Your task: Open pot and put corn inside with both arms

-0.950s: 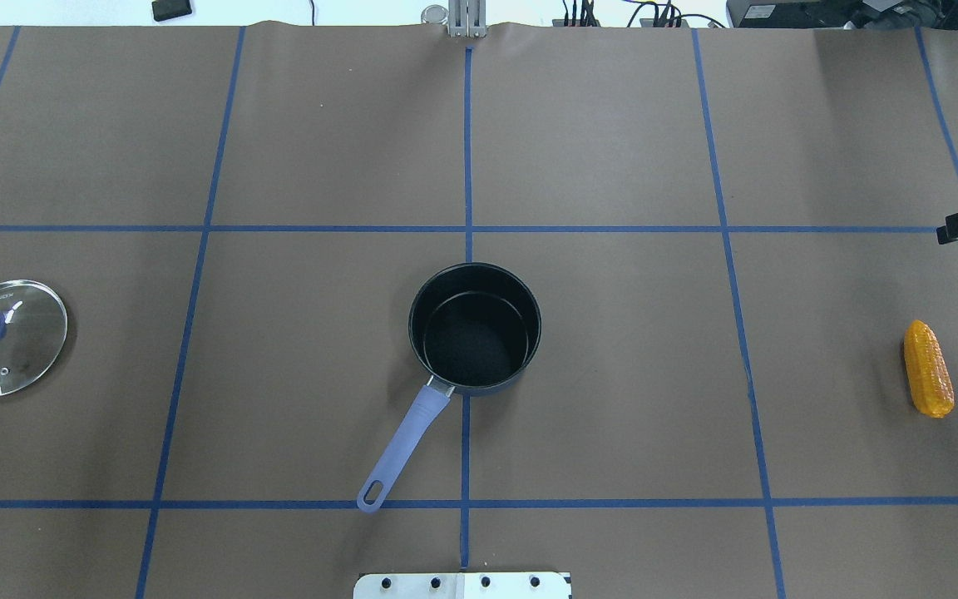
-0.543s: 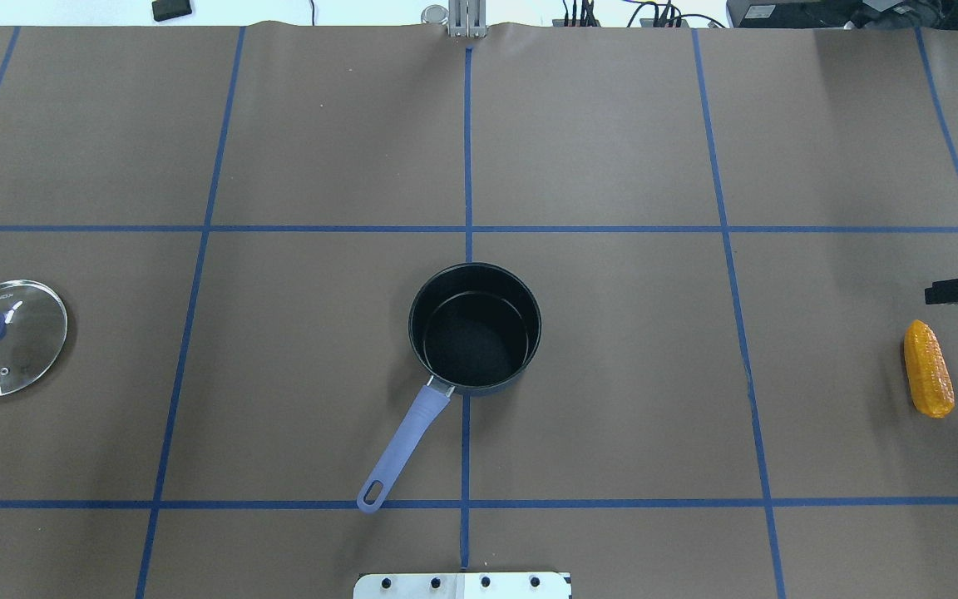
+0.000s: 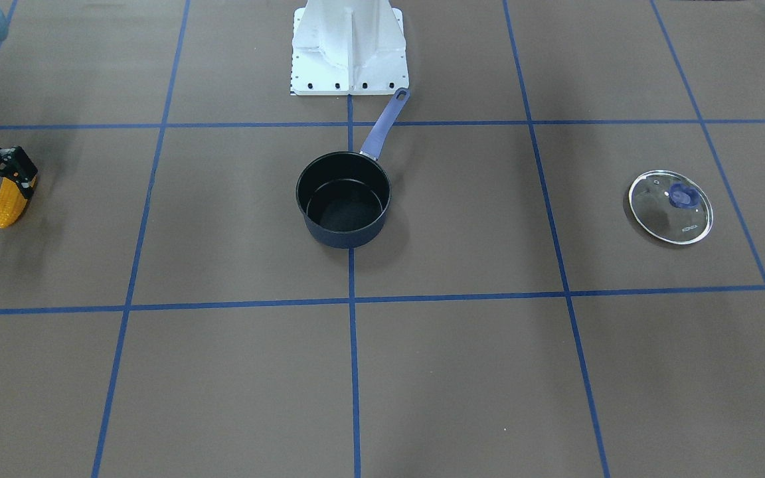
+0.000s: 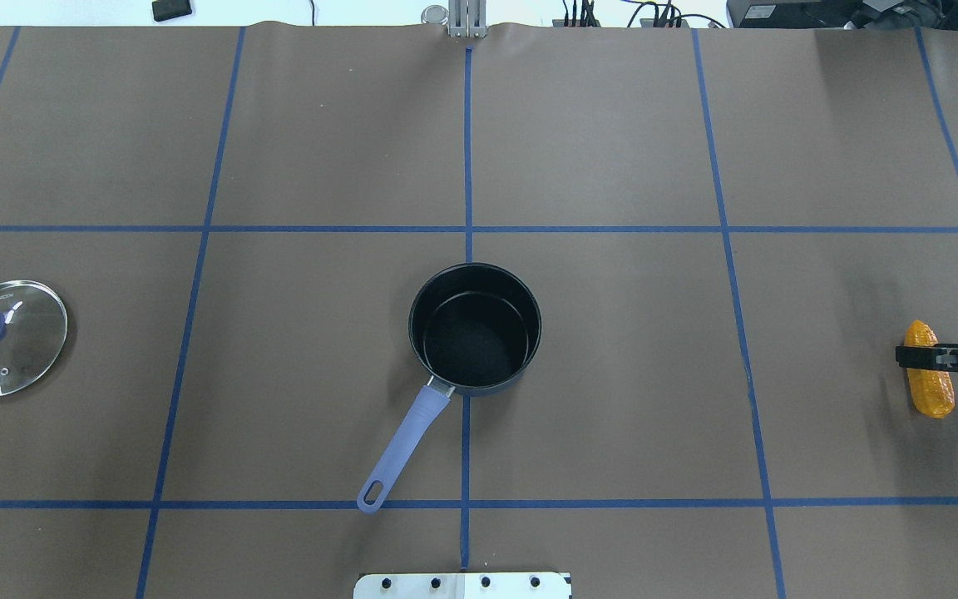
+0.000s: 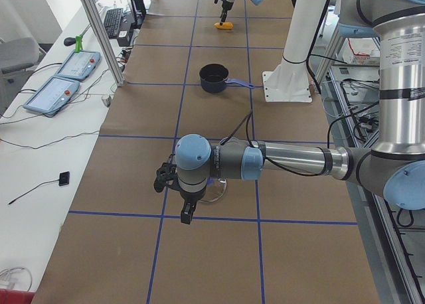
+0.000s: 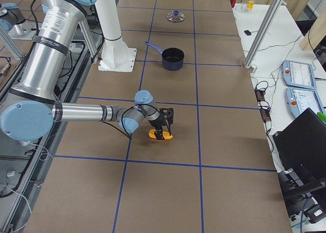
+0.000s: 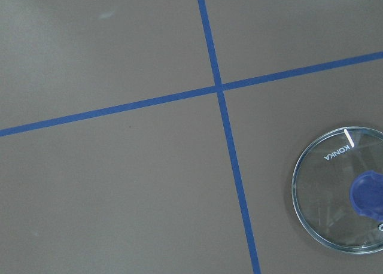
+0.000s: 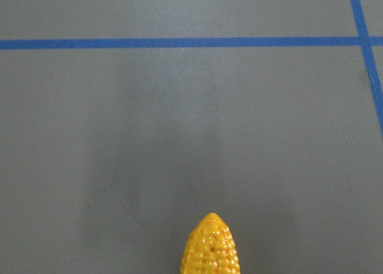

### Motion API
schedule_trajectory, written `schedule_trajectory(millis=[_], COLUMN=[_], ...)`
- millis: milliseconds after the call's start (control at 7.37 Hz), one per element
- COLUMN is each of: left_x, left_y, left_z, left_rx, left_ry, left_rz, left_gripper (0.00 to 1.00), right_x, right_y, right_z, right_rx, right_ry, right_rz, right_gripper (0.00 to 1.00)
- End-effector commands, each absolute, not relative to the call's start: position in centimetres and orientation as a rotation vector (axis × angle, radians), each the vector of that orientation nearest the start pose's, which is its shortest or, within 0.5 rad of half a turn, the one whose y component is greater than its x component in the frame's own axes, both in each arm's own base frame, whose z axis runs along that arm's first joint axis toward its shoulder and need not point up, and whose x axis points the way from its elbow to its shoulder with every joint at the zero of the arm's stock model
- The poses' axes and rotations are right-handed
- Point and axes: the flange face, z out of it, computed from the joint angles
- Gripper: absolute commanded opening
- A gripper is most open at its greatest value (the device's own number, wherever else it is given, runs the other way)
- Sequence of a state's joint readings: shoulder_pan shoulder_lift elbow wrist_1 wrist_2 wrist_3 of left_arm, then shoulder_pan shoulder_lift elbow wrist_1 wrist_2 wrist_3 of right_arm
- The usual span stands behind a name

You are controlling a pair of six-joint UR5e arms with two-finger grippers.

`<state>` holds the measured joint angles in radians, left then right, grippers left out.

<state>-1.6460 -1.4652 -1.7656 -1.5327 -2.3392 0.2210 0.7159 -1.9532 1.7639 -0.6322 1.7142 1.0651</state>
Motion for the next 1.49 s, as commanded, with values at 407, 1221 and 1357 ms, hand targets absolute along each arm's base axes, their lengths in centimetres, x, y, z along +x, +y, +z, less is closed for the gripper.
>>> schedule_trajectory(millis=[407, 1221, 1357], left_x=[-9.7, -9.7, -9.7], left_y=[-44.3, -44.2, -44.2], left_z=[61.5, 61.9, 61.9], left_rx=[0.168, 0.158, 0.156], left_ry=[0.753, 0.754, 0.754], left_rz=[0.164, 0.158, 0.158], left_gripper=[0.99, 0.99, 0.99], right_x=[-21.3, -28.7, -31.3], right_y=[-31.6, -39.7, -41.8], right_z=[63.8, 43.4, 38.5], right_rx=[0.364, 0.335, 0.307], right_ry=[-0.744, -0.977, -0.968], right_rz=[0.123, 0.212, 0.257], right_gripper=[0.00, 0.00, 0.00])
